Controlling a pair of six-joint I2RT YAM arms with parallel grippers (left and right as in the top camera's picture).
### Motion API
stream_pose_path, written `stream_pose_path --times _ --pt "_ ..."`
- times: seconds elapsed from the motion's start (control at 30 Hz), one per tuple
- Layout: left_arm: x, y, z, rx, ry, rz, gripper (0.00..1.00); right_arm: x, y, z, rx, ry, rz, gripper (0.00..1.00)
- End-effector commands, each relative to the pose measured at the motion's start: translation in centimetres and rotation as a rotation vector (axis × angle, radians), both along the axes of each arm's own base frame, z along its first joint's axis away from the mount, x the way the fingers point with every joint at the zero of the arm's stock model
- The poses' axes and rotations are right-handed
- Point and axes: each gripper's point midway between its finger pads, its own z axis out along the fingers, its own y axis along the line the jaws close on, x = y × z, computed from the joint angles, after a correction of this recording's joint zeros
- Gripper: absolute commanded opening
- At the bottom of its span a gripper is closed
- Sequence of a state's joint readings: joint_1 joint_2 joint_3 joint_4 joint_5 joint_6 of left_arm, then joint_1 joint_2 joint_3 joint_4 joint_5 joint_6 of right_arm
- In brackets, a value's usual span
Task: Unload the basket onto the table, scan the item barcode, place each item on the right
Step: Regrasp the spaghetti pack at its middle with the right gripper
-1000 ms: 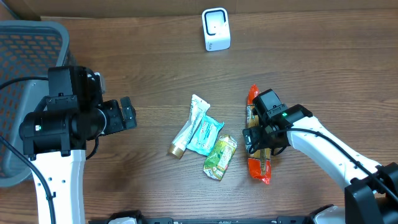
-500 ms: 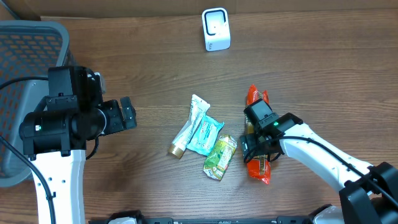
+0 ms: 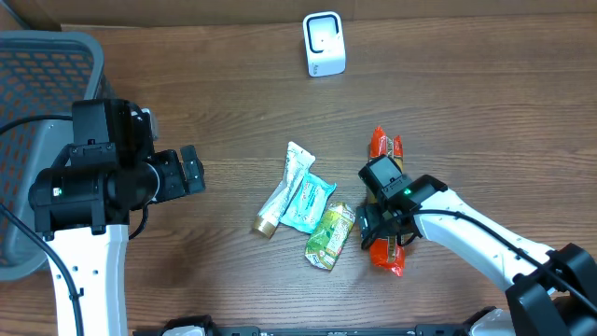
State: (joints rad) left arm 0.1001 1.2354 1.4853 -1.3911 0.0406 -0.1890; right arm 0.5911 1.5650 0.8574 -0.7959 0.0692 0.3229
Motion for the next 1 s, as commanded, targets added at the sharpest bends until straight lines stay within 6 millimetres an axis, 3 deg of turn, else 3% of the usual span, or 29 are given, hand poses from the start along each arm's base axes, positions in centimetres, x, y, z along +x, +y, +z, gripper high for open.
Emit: stream_pose_path --times 0.0,0.13,0.27,0.43,0.47,0.53,0.6,0.8,0.97 --pt "0.2 0.0 0.3 -0.009 -0.013 0.017 0.99 -0.7 -0.6 -1.0 -0.024 0.008 -0.017 0.85" --pt "0.2 0.0 0.3 -0.009 -0.013 0.017 0.99 -0.7 -0.6 -1.0 -0.022 0.007 -0.017 0.81" --pt "0.2 0.0 0.3 -0.009 -0.012 0.018 0.99 -0.7 -0.6 -1.0 -0.022 0.008 -0.025 0.62" --pt "0.2 0.0 0.3 -0.009 -0.013 0.017 1.00 -0.6 -0.6 -1.0 -0.018 0.000 -0.040 0.51" --pt "0.2 0.0 0.3 -0.009 -0.012 0.018 1.00 -0.5 -0.6 -1.0 -0.018 0.000 -0.047 0.45" --pt "0.2 0.1 0.3 -0.009 -0.012 0.018 0.99 -0.5 -0.5 -1.0 -0.015 -0.003 -0.047 0.21" --pt "0.2 0.0 0.3 -0.009 -0.012 0.018 1.00 -0.4 -0.4 -1.0 -0.008 -0.005 -0.048 0.04" --pt "0.2 0.0 0.3 -0.009 -0.012 0.018 1.00 -0.2 1.9 0.7 0.125 0.043 -0.028 0.04" --pt "0.2 0.0 0.3 -0.009 -0.012 0.018 1.00 0.2 5.0 5.1 0.395 0.065 0.116 0.04"
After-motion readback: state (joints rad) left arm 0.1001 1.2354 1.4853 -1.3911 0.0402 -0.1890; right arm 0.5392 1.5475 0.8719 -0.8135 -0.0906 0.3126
